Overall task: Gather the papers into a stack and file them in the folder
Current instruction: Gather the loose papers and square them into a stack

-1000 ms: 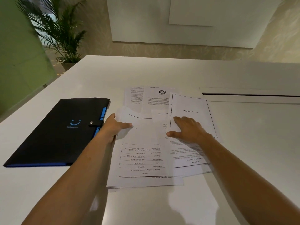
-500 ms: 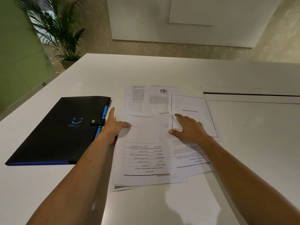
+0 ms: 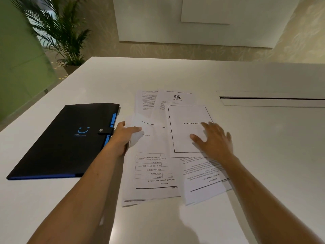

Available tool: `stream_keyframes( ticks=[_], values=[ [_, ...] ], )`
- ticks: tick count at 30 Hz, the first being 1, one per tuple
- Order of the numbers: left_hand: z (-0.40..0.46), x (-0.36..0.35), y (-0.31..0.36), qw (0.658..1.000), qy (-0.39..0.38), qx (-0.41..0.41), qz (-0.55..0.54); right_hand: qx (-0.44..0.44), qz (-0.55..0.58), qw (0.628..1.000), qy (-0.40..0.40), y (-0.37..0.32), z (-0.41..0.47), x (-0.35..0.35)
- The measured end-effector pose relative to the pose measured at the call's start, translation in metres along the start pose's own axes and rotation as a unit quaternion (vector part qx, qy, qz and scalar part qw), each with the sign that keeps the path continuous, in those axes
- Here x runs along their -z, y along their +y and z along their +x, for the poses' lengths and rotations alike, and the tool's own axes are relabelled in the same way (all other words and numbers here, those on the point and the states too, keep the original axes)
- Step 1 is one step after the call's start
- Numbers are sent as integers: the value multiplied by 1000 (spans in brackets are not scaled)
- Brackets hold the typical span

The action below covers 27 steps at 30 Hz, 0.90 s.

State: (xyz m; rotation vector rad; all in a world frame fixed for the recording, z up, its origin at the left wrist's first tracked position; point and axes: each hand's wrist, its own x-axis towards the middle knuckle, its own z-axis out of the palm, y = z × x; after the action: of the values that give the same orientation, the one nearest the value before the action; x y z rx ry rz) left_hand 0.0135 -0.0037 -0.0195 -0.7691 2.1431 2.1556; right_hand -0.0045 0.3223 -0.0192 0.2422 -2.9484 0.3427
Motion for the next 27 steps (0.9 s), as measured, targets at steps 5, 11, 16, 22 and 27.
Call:
stream_keyframes(
  ticks=[5,11,16,22,27],
  values=[
    [-4,-11,6,999,18,21,-17,-56,-24,996,-69,12,-9,-17],
    [-18,-50,1,998,56,-31,21,-68,0,997,-29,-22,-15,-26],
    [-24,-70,-2,995,85,-58,14,-71,13,997,-27,-37,-13,-27],
    [-22,-79,4,996,65,-50,34,-48,33,998,-33,-48,-11,-30],
    [-18,-72,9,1000,-4,4,3,-32,46,998,-32,-44,-11,-31]
  ],
)
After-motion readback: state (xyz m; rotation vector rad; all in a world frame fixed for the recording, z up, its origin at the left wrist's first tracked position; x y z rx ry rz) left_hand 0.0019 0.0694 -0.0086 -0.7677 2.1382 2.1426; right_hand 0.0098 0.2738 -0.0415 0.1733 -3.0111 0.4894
